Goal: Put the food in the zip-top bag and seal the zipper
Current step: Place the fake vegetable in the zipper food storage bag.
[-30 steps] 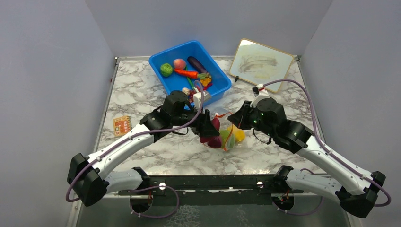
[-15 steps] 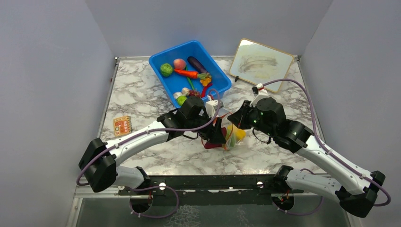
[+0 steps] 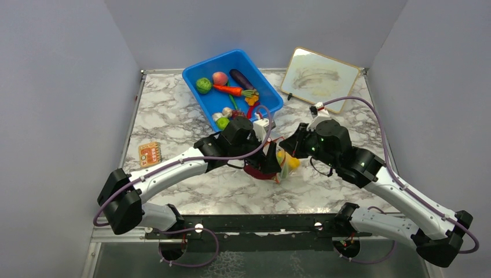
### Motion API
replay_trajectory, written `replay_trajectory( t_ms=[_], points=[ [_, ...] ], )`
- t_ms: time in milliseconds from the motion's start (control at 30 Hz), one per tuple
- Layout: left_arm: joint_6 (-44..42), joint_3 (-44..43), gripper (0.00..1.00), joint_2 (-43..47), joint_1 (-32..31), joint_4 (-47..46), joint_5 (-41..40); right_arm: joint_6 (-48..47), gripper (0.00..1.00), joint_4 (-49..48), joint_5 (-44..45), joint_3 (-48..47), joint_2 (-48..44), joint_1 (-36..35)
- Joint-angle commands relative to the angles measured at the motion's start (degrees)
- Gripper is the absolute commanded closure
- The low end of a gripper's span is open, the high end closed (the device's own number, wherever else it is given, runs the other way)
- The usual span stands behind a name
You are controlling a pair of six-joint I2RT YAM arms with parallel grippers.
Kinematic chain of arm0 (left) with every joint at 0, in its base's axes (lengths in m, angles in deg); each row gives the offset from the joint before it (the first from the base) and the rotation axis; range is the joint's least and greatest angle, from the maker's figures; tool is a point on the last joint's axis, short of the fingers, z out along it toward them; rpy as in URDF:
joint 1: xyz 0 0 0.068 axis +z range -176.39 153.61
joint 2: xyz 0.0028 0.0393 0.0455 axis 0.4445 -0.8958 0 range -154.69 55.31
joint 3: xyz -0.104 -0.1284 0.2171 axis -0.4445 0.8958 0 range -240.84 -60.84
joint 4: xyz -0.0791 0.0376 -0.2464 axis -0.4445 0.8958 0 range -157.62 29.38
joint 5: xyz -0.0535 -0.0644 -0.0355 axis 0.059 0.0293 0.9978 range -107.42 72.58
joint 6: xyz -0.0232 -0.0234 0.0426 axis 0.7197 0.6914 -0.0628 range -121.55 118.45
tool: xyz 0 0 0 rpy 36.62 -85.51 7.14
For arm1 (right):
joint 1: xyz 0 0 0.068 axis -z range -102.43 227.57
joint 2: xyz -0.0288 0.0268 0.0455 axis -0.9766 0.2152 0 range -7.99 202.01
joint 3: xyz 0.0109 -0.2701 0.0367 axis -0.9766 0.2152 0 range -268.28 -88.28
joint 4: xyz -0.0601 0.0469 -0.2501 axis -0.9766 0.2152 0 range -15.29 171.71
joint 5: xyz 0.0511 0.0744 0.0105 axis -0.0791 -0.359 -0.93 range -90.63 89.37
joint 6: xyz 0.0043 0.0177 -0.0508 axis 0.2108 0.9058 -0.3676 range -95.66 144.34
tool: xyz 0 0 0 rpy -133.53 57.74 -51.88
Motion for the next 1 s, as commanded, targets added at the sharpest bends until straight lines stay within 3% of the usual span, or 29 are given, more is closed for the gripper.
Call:
replay_trajectory(
  t_ms=[0, 333, 500, 800, 967],
  points=[
    [-1.61, -2.57, 0.25, 2.23, -0.31, 1.52, -4.14, -0.58, 0.99, -3.33, -0.04, -0.09, -1.47, 0.01],
    [-10.56, -4.21, 0.26, 9.39, -0.31, 5.98, -11.71, -0.23, 0.99, -3.25, 0.33, 0.26, -1.49, 0.0],
    [-22.44, -1.96, 0.29, 16.12, -0.31, 8.38, -14.36, -0.24, 0.99, -2.93, 0.74, 0.27, -1.58, 0.0],
    [-48.8, 8.11, 0.36, 29.29, -0.35, 12.13, -6.59, -0.33, 0.99, -2.65, 1.24, -0.87, -1.33, 0.0],
    [-59.75, 15.01, 0.34, 32.81, -0.3, 12.94, -1.06, -0.44, 0.99, -2.76, 0.75, -1.27, -0.8, 0.0]
  ],
)
